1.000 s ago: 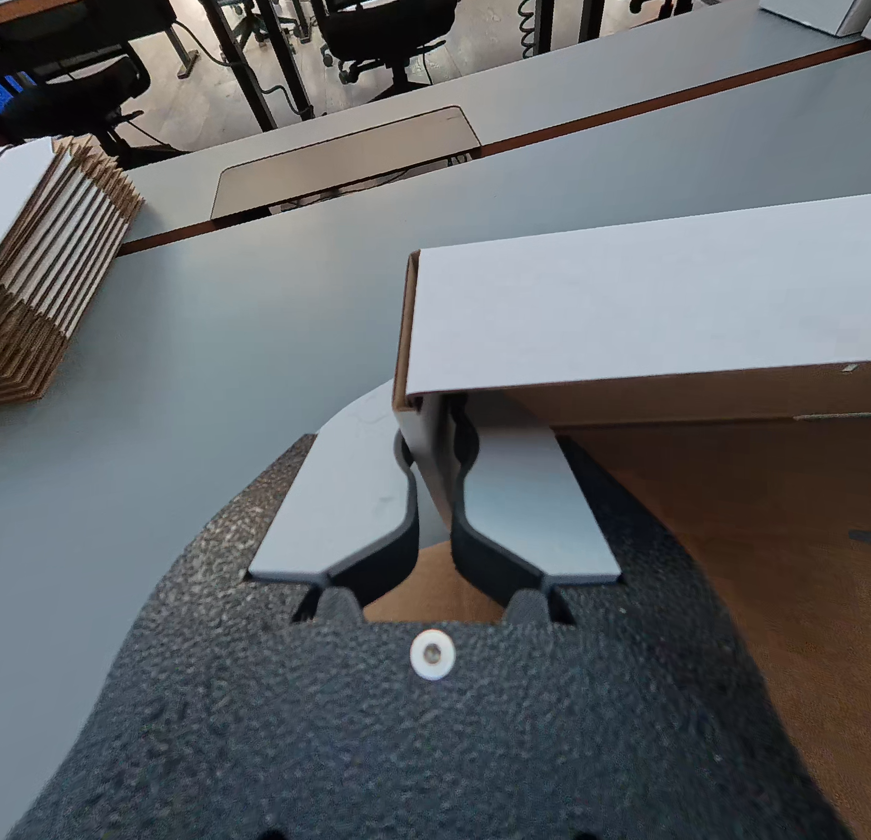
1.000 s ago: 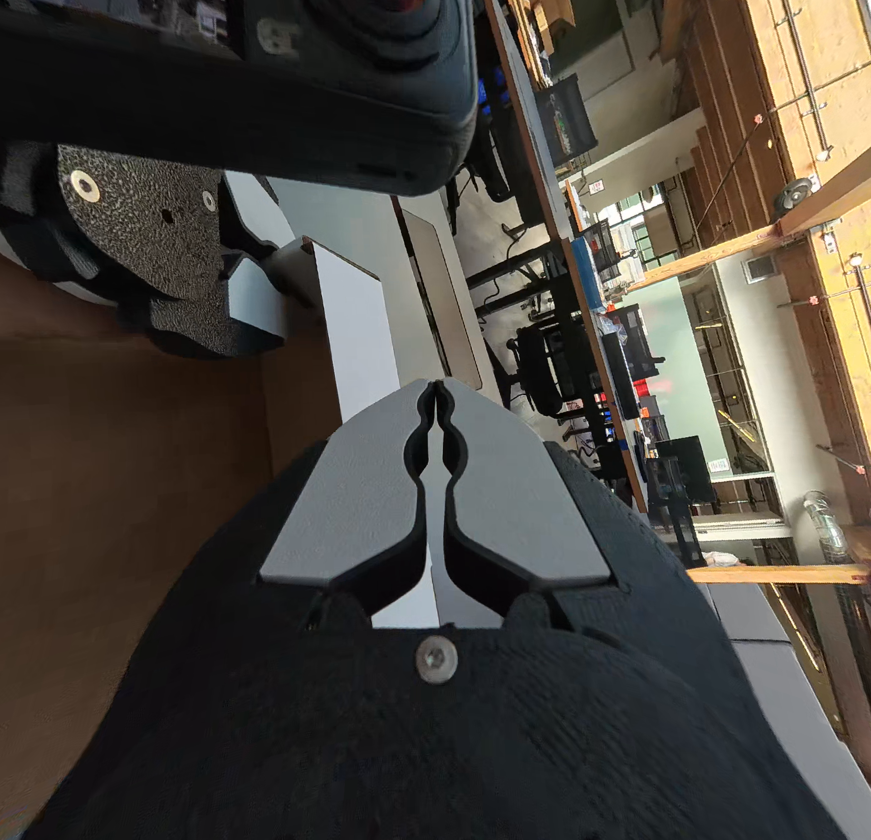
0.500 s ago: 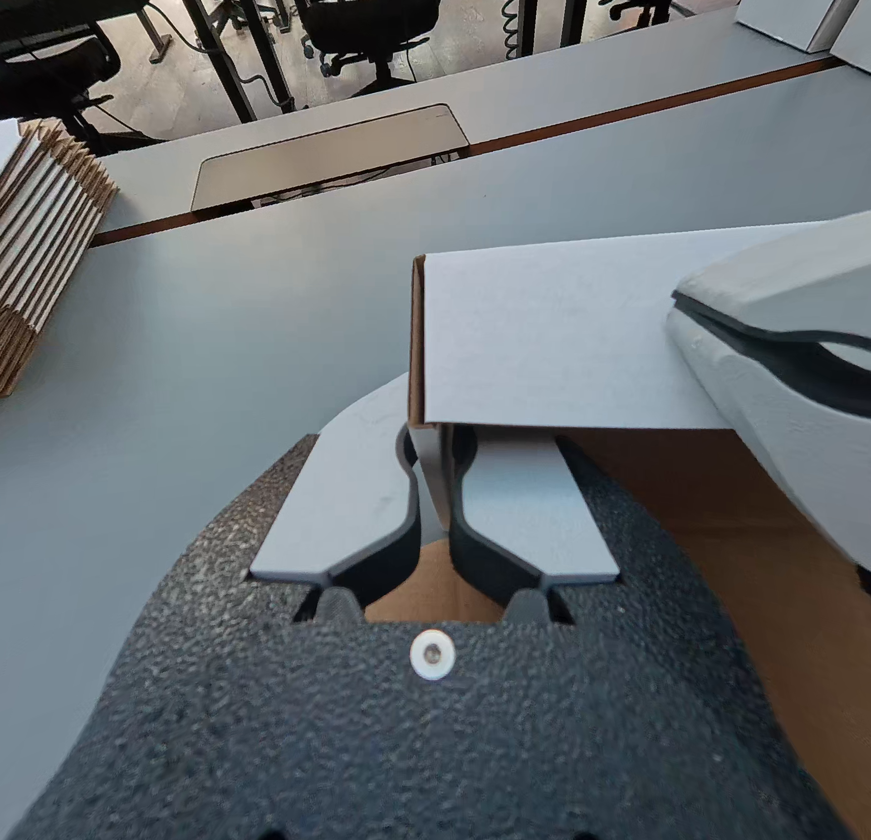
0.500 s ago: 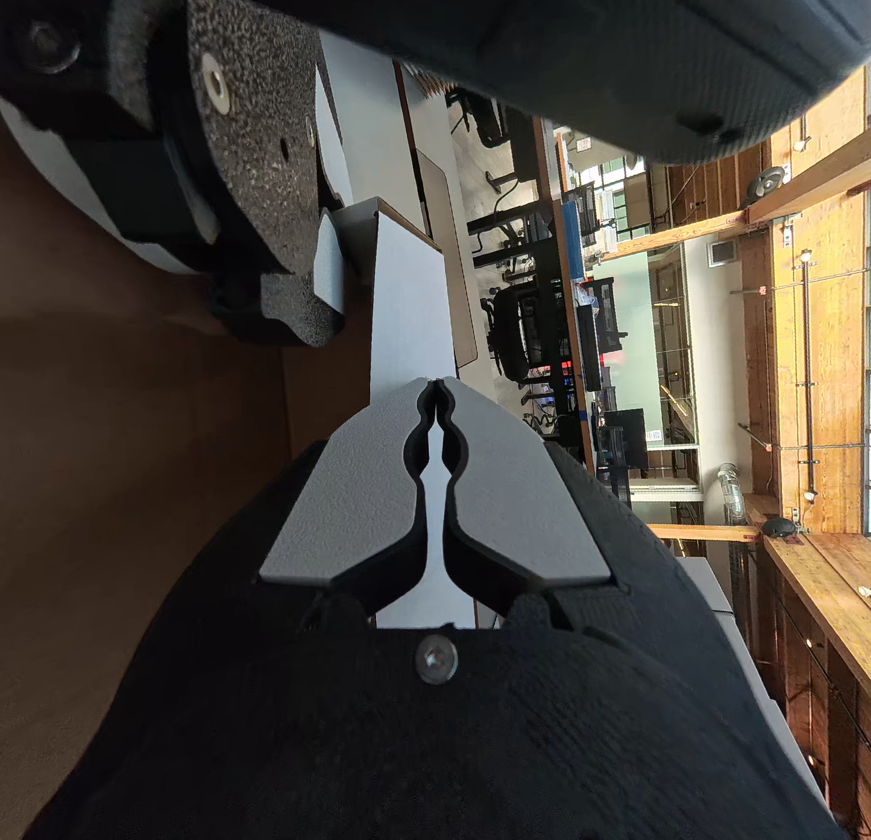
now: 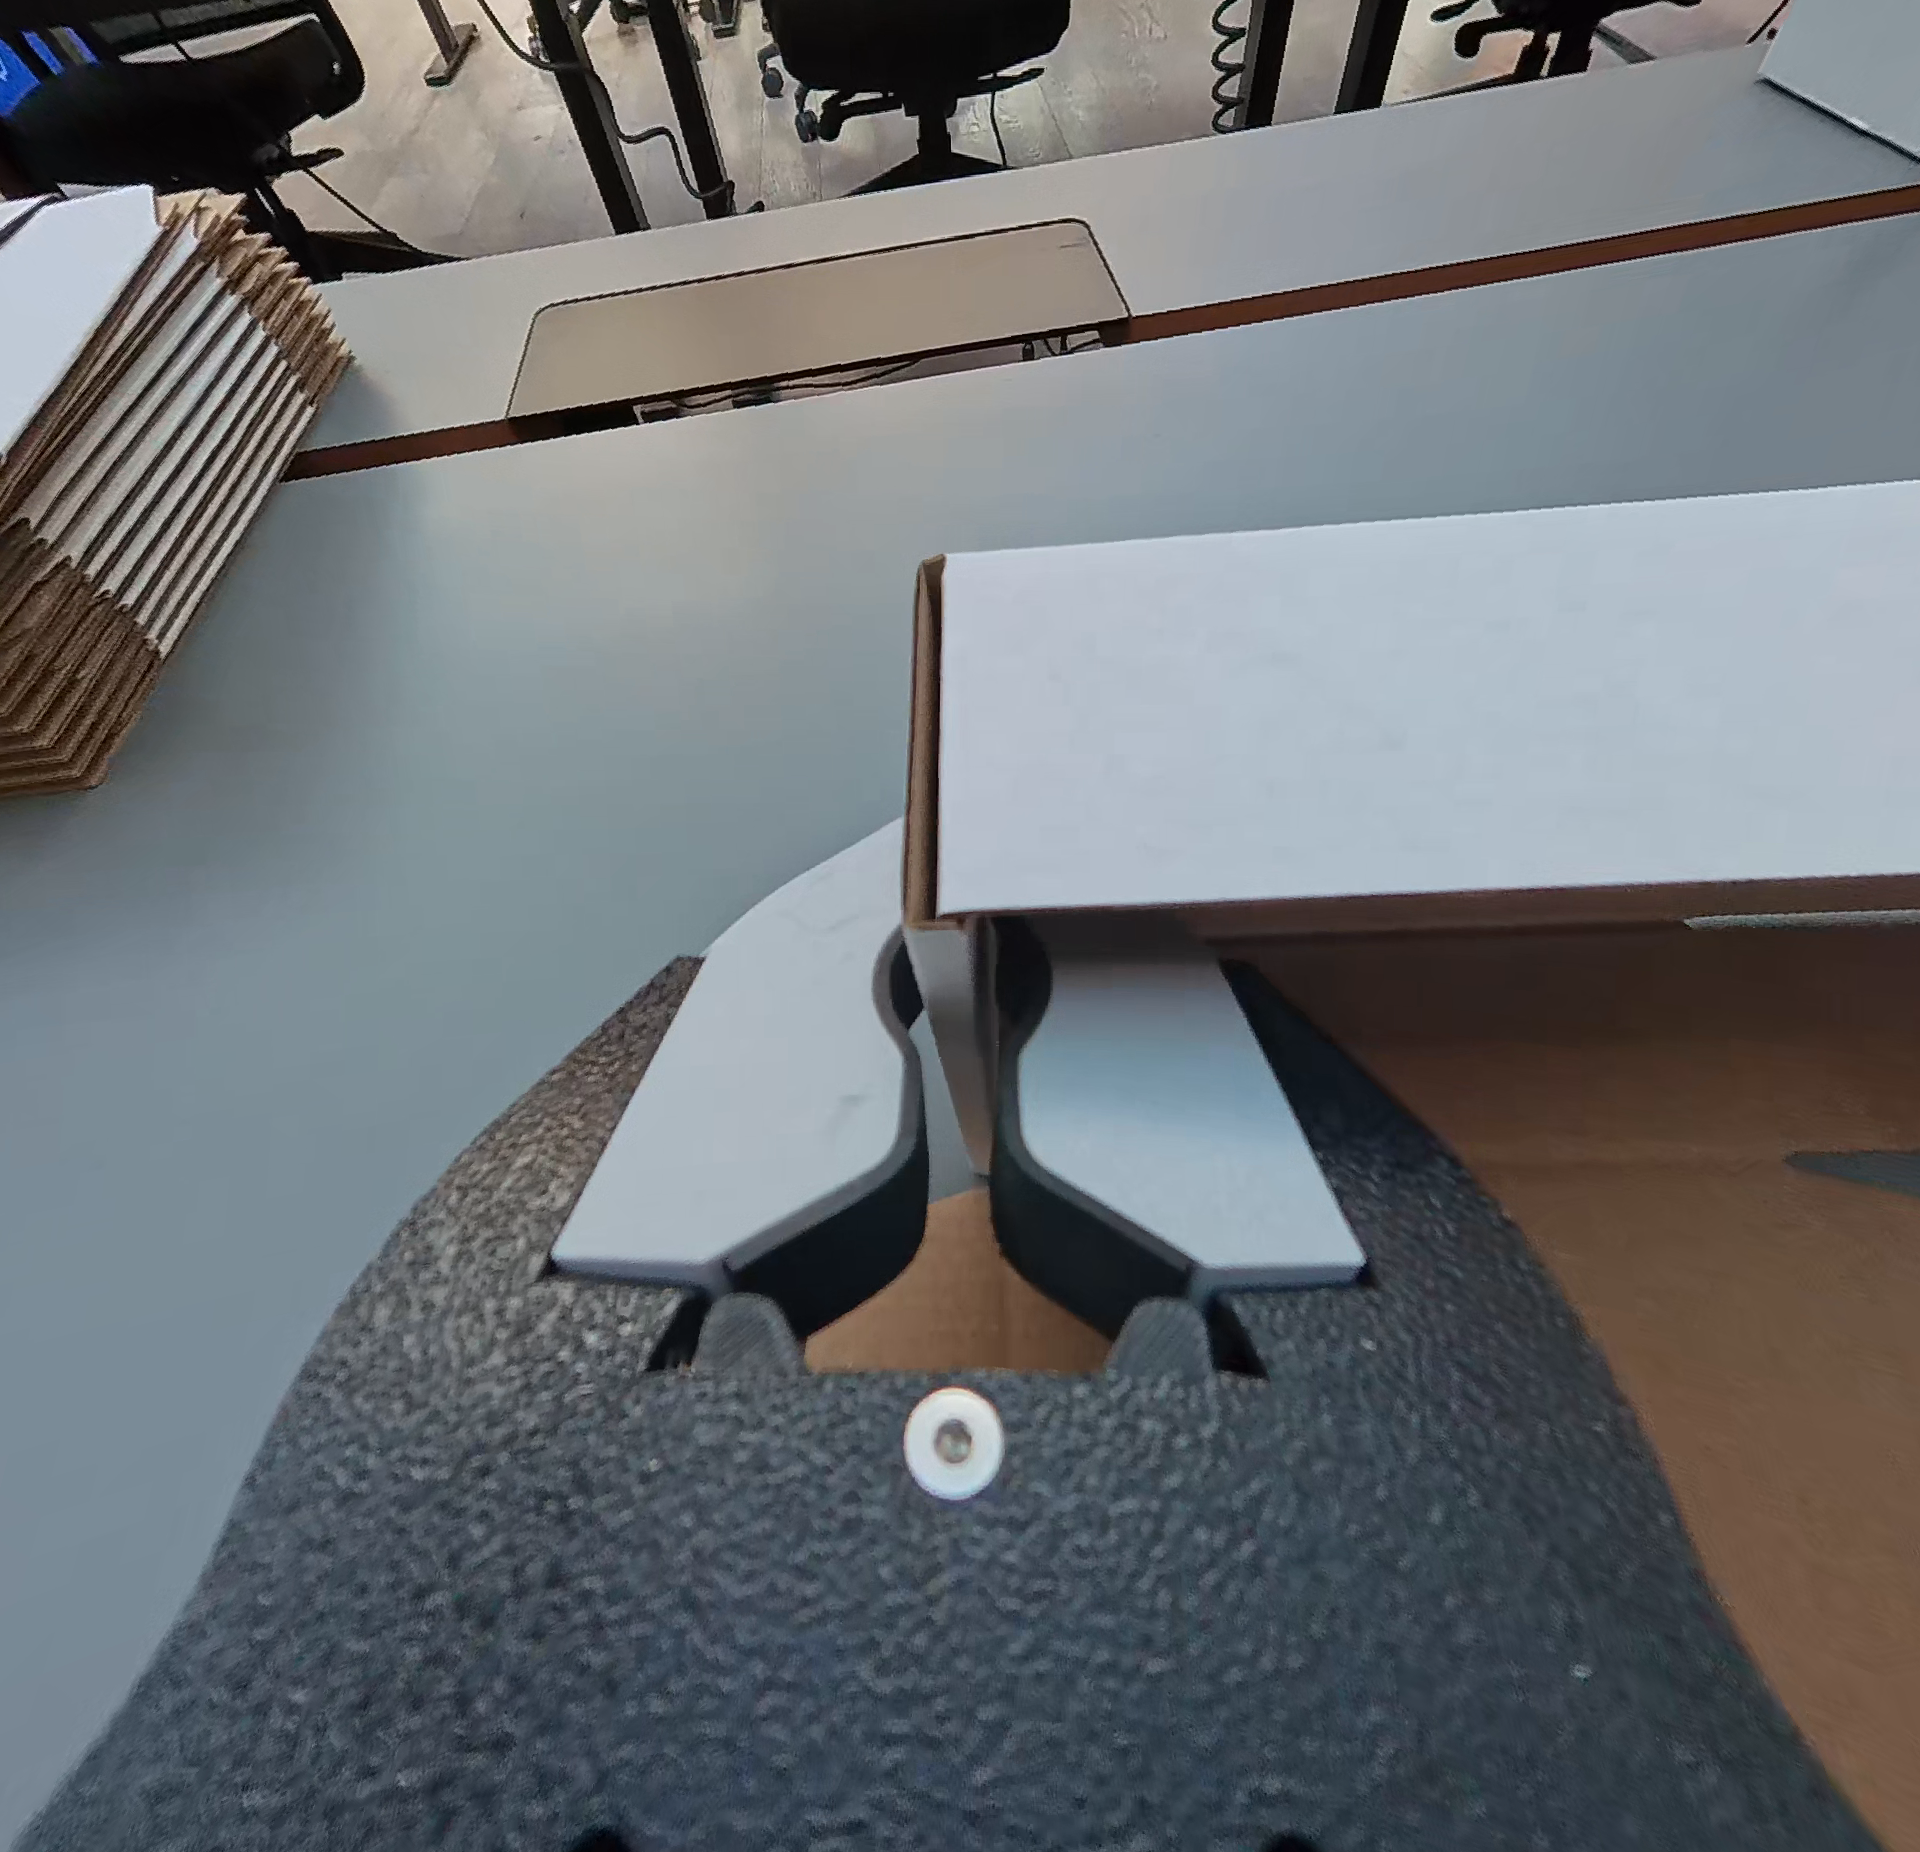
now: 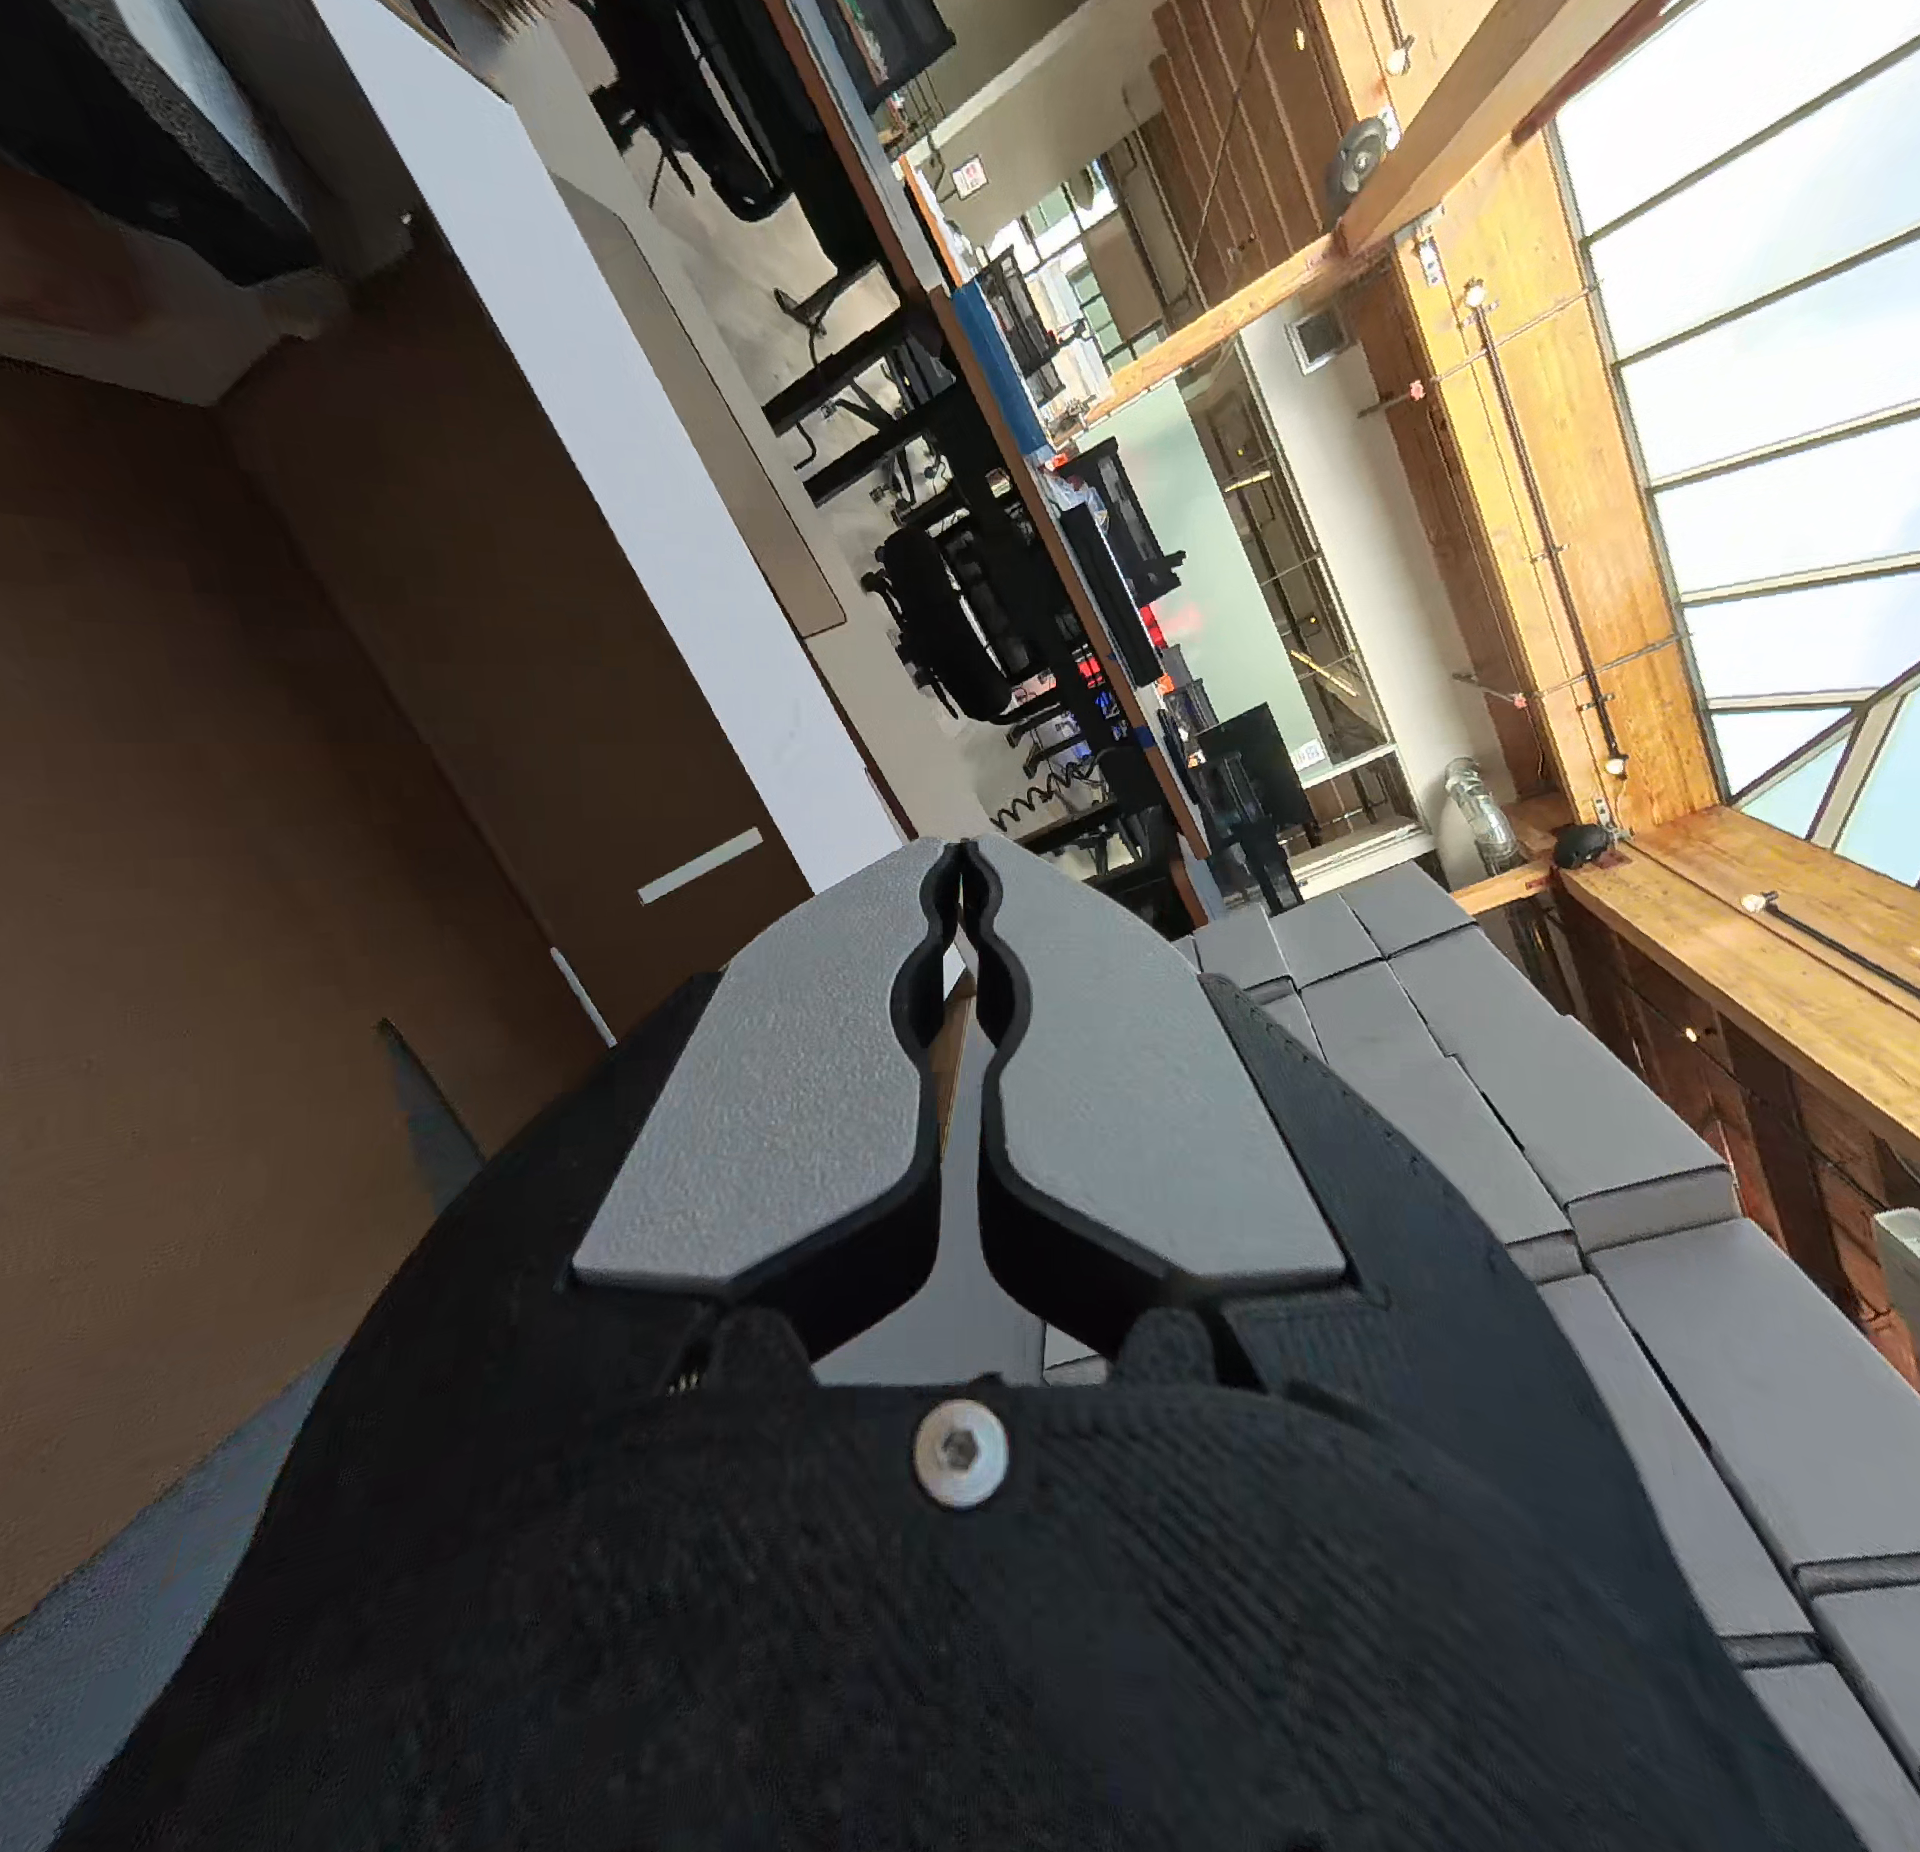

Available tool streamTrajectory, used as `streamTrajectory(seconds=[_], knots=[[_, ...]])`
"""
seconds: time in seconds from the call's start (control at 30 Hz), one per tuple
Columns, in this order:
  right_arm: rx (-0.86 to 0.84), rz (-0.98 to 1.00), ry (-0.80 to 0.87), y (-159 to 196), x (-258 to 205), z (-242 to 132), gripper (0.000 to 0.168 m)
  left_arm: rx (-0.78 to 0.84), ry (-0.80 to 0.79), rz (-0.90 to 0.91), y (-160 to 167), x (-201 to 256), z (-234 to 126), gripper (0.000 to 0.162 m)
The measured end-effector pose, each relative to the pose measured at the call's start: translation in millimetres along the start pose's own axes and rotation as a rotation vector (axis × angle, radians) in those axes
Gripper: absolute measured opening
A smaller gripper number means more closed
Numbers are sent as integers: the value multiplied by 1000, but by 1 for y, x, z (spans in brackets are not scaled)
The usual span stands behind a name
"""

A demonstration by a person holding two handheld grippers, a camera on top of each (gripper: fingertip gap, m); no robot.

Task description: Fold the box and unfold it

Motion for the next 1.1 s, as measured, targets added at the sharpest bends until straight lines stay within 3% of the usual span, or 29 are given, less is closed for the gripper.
streamTrajectory(seconds=[0.2,0.33,0.5,0.83,0.9,1.1], knots=[[-151,-87,-77,7,-14,23,0,-4,2,-99,1,-11,0,7],[-234,-26,-161,10,-27,31,0,3,-3,-120,1,-13,-1,6],[-237,37,-191,7,-31,34,0,11,1,-153,1,-17,-2,6],[-157,-247,-55,10,-30,52,0,24,-46,-136,1,-18,-4,6],[-215,-236,-74,19,-32,59,0,22,-45,-138,1,-18,-4,6],[-208,-126,-134,1,-39,46,0,9,-61,-130,2,-18,-3,6]])
Point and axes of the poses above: each gripper's, where its closed fingertips meet, z out along the fingers, y out of its underside, x = y × z across the jaws, the point moved 3 cm from there along -z, back along the fingers, and after that the axes turned 8 degrees about -x, right-handed, at the moved point
